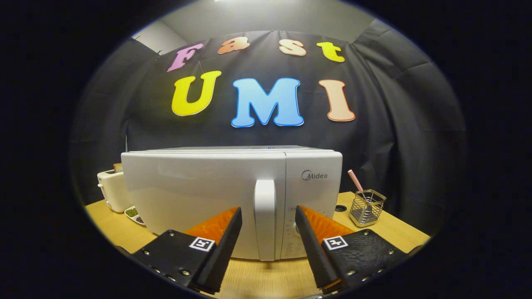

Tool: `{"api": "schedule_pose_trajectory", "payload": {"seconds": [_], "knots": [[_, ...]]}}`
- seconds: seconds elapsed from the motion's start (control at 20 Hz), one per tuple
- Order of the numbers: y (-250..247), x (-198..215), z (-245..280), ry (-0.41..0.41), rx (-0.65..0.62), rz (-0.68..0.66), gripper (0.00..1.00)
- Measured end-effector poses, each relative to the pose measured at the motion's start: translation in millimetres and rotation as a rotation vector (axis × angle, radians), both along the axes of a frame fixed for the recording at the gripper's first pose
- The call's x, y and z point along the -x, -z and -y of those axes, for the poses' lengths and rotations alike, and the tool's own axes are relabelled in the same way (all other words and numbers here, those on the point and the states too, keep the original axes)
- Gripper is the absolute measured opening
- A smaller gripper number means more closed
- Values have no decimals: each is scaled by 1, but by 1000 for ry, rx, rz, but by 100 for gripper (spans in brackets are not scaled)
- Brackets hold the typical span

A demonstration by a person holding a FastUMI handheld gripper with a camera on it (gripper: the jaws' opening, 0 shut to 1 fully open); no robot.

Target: Open the microwave, put the food inside, and close the microwave door.

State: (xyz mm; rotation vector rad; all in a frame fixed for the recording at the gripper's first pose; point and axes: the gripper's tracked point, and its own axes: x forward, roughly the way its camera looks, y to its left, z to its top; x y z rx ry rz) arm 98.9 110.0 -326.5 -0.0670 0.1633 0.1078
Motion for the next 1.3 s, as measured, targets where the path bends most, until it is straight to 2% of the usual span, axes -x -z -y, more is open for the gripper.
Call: {"api": "schedule_pose_trajectory", "payload": {"seconds": [0.05,0.1,0.2,0.3,0.35,0.45,0.55,0.7,0.9,1.2,1.25,1.3], "knots": [[3,-4,-1,11,9,8,76],[3,-8,1,14,11,27,58],[4,-8,-2,37,32,58,30],[6,-8,-3,49,7,55,22],[5,-10,-3,45,11,54,22],[5,-7,-3,53,42,35,9],[5,-4,-2,61,10,14,10],[5,8,-3,68,32,20,9],[1,58,-12,34,73,41,9],[-1,121,-37,-134,28,-73,9],[-1,130,-44,-169,14,-96,11],[-2,139,-49,-203,5,-115,18]]}}
